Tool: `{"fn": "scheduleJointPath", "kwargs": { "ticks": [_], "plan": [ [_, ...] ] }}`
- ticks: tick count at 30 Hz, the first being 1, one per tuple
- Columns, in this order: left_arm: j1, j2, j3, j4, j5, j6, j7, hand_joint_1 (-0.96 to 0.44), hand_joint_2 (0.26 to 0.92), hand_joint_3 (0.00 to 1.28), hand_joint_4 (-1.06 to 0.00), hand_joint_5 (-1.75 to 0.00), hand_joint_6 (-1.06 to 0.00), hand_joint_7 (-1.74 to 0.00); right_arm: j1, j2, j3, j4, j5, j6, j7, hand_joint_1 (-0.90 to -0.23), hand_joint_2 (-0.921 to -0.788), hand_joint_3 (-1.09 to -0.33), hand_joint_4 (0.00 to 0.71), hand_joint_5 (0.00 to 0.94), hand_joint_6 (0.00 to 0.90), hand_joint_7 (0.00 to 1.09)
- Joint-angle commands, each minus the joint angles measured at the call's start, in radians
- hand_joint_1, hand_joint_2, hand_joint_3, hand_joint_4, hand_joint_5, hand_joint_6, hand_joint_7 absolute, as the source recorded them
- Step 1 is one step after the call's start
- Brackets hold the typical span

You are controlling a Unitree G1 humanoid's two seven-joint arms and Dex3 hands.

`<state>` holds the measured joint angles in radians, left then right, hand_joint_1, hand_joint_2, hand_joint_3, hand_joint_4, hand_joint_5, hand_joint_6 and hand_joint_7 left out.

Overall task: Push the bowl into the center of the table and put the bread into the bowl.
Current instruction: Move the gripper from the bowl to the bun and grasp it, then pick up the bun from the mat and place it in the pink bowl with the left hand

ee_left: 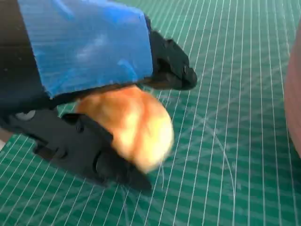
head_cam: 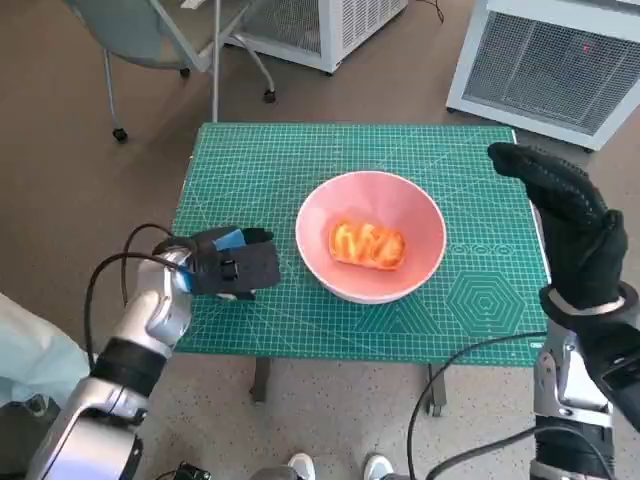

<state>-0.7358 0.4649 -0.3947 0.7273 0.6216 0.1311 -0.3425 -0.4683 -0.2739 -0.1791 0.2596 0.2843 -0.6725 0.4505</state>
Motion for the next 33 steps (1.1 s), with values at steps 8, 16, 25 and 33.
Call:
{"fn": "scheduleJointPath", "kwargs": {
  "ticks": [8,16,25,33],
  "plan": [
    [0.016,0.035,-0.008,0.047,-0.012,-0.135,0.037,0.01,0.906,0.06,-0.74,-1.08,-0.65,-1.16,0.017,-0.005,0.000,0.010,-0.001,0.011,0.004,-0.661,-0.921,-0.686,0.082,0.000,-0.001,0.39],
    [0.055,0.076,0.057,-0.142,-0.065,-0.100,-0.017,0.00,0.908,0.06,-0.75,-1.07,-0.64,-1.20,0.014,-0.005,-0.001,0.024,-0.010,0.001,0.001,-0.660,-0.921,-0.686,0.083,0.000,-0.001,0.39],
    [0.105,0.096,0.174,-0.403,-0.129,-0.078,-0.006,0.00,0.913,0.05,-0.75,-1.09,-0.63,-1.18,0.005,-0.002,0.003,0.031,-0.007,0.004,0.004,-0.654,-0.921,-0.684,0.087,0.003,-0.001,0.39],
    [0.096,0.083,0.233,-0.520,-0.163,-0.105,0.022,0.00,0.914,0.04,-0.77,-1.08,-0.64,-1.16,-0.005,-0.005,0.010,0.040,-0.011,0.003,0.009,-0.656,-0.921,-0.684,0.089,0.003,-0.001,0.39]
  ]
}}
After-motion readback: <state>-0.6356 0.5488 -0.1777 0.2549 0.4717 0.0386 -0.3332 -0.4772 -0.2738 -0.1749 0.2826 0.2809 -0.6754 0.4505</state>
